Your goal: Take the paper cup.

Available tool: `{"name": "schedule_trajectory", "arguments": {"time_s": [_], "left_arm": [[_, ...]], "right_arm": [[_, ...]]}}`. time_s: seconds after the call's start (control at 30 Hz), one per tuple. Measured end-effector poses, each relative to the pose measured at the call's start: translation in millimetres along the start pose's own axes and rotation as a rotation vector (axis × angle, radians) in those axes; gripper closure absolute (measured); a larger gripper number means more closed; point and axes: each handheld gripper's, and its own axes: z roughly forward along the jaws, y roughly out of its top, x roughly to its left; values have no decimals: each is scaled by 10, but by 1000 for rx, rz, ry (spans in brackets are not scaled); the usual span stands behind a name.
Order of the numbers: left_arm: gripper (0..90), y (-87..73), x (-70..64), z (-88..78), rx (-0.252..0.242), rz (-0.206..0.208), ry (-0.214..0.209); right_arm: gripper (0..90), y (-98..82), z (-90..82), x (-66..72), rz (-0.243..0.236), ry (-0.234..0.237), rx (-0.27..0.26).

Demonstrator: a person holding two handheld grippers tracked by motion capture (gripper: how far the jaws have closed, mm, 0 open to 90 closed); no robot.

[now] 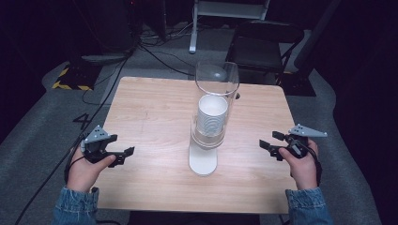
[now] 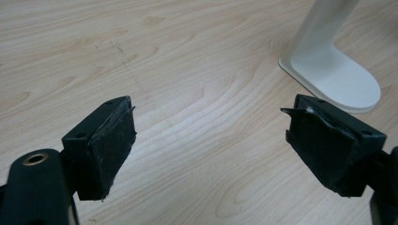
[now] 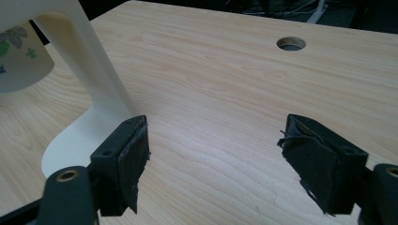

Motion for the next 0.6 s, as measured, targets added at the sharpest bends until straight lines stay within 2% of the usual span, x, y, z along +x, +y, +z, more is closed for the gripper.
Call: {"name": "schedule_trajectory", "arguments": {"time_s": [0.1, 0.17, 0.2, 0.23, 0.37, 0.47, 0.5, 0.53, 0.6], "left_arm": [[156, -29, -5, -22, -3, 21, 6], [156, -29, -4, -33, -6, 21, 14], [157, -27, -11, -47, -20, -2, 22], [158, -27, -11, -47, -20, -2, 22], [166, -26, -19, -59, -25, 3, 16], [182, -38, -42, -70, -7, -10, -3], [217, -42, -48, -76, 0, -11, -6], [217, -46, -60, -82, 7, -14, -13], [228, -52, -74, -99, 6, -17, -18]], "right_arm": [[221, 38, 45, 60, -13, 12, -5], [214, 50, 59, 86, -13, 16, -3], [206, 71, 87, 136, -25, 28, 0], [206, 80, 100, 162, -31, 34, 2], [195, 107, 158, 267, -51, 60, -1], [192, 121, 193, 322, -58, 75, 5], [184, 137, 239, 387, -67, 94, 11], [184, 137, 239, 387, -67, 94, 11], [179, 164, 324, 496, -93, 123, 11]]}}
